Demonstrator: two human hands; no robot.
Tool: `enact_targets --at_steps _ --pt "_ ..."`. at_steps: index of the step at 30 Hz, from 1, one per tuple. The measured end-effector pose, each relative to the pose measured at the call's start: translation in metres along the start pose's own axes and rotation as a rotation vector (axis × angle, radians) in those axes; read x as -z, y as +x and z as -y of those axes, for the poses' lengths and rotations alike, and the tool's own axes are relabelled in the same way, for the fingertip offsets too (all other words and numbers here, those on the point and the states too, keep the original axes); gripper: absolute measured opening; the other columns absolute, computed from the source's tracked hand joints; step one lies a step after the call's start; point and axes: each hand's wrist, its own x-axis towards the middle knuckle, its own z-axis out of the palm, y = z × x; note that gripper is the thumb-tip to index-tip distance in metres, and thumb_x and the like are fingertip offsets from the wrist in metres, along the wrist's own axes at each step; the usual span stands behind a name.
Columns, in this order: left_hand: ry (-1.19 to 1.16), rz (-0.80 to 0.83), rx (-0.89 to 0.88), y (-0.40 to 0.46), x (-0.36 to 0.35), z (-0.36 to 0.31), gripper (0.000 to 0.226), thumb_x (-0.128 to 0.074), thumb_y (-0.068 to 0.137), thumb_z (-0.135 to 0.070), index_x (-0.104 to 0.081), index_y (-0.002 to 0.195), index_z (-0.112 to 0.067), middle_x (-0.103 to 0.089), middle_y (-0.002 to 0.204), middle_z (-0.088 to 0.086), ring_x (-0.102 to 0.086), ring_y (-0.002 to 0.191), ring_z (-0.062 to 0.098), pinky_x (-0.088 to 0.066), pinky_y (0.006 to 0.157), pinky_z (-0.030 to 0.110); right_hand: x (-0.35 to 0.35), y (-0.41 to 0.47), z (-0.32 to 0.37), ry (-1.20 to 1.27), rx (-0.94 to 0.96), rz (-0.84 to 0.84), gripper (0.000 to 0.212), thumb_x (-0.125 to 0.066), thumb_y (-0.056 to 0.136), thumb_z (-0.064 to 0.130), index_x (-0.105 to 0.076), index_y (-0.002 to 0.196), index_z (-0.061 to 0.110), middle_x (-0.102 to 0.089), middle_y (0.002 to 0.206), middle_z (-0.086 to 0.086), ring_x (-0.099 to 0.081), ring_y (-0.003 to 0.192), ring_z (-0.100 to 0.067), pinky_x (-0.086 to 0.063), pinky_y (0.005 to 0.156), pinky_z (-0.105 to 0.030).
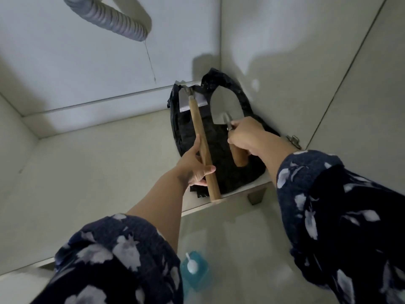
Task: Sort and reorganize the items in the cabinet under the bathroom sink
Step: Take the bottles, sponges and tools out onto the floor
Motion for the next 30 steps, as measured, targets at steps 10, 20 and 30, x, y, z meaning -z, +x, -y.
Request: enact_targets --at_steps 10,20,30 --pt "0.08 0.104 -0.181 -0.138 -0.074 0.051 0.1 -0.061 0.088 0.002 -0.002 0.147 -0.052 -0.052 0.121 0.0 -0.059 0.101 0.02 -0.056 0.088 0.043 0.009 -0.184 -0.088 -0.09 -0.148 -0.103 0.054 -0.048 0.094 0.016 -0.037 0.147 0.019 -0.037 0.151 -0.008 -0.04 0.134 -0.029 -0.033 0.108 -0.028" --pt "0.154 0.232 -0.109 -0.237 -0.159 0.147 0.098 -0.059 0.088 0.0 -0.002 0.145 -0.056 -0.047 0.124 -0.003 -0.058 0.109 0.024 -0.054 0.092 0.044 -0.026 -0.312 -0.206 -0.055 -0.43 -0.087 0.047 -0.043 0.097 0.021 -0.041 0.144 0.024 -0.048 0.142 -0.008 -0.05 0.124 -0.029 -0.041 0.104 -0.034" --pt "0.179 0.271 0.144 -0.203 -0.231 0.244 0.095 -0.059 0.088 0.001 -0.007 0.146 -0.053 -0.051 0.107 -0.007 -0.059 0.099 0.021 -0.057 0.086 0.038 -0.052 -0.292 -0.327 -0.103 -0.534 0.028 0.041 -0.042 0.097 0.02 -0.049 0.138 0.023 -0.061 0.124 -0.011 -0.059 0.109 -0.03 -0.047 0.092 -0.034"
